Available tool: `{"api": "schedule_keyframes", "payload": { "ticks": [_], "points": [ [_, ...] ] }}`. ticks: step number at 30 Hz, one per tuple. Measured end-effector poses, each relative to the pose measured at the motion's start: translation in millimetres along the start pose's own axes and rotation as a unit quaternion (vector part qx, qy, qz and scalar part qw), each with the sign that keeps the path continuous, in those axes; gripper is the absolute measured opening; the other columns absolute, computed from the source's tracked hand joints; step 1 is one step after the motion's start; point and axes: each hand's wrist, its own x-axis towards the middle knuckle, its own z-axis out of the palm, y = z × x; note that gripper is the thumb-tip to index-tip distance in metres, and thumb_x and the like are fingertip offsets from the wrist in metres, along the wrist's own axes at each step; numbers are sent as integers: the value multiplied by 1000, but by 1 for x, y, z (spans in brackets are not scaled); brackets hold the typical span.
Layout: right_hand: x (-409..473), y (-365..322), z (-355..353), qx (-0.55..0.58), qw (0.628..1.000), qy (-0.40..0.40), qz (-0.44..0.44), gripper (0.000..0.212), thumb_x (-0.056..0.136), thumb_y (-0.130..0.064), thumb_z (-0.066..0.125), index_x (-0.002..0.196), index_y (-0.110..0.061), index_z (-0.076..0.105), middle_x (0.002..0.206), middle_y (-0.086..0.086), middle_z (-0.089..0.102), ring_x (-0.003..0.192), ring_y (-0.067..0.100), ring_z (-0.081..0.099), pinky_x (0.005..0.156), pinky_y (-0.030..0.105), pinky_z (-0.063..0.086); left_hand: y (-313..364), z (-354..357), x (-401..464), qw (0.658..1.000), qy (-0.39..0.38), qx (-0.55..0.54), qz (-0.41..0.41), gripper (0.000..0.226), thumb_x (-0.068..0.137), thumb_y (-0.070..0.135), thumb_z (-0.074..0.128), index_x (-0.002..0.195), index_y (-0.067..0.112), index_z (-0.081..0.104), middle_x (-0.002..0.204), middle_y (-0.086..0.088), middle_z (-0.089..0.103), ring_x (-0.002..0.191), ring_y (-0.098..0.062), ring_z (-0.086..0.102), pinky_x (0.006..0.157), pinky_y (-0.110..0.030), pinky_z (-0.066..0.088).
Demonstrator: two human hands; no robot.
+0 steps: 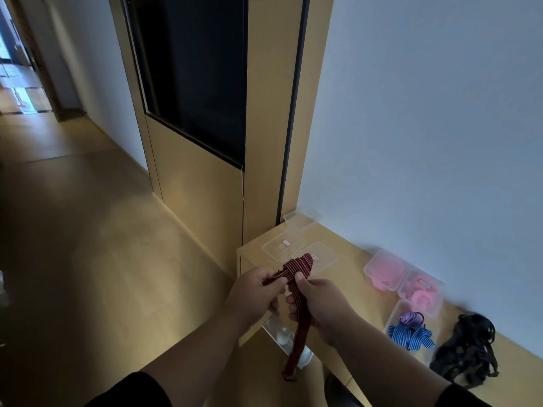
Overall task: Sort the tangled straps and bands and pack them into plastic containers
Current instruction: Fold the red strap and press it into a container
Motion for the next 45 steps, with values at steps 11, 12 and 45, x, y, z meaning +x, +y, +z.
{"api": "schedule_keyframes", "payload": {
  "ticks": [11,12,45],
  "points": [
    [-5,-1,0,48,996,-26,73,35,99,-31,60,105,2,70,77,14,67,63,23,62,61,33,53,-18,-3,9,906,-29,360,218,39,93,44,36,102,13,59,97,0,52,80,-17,52,66,-38,46],
    [-5,0,0,57,995,-25,79,42,100,-38,58,104,1,71,78,14,67,63,23,62,62,34,54,-18,-3,10,905,-32,360,224,39,92,44,36,102,13,59,96,0,52,80,-16,52,66,-38,46],
    [0,8,10,99,989,-35,109,44,98,-37,62,110,5,67,76,15,65,64,24,62,67,37,55,-17,-11,9,898,-36,391,197,22,99,30,44,87,13,52,82,-2,52,71,-20,50,61,-42,46]
  ]
}}
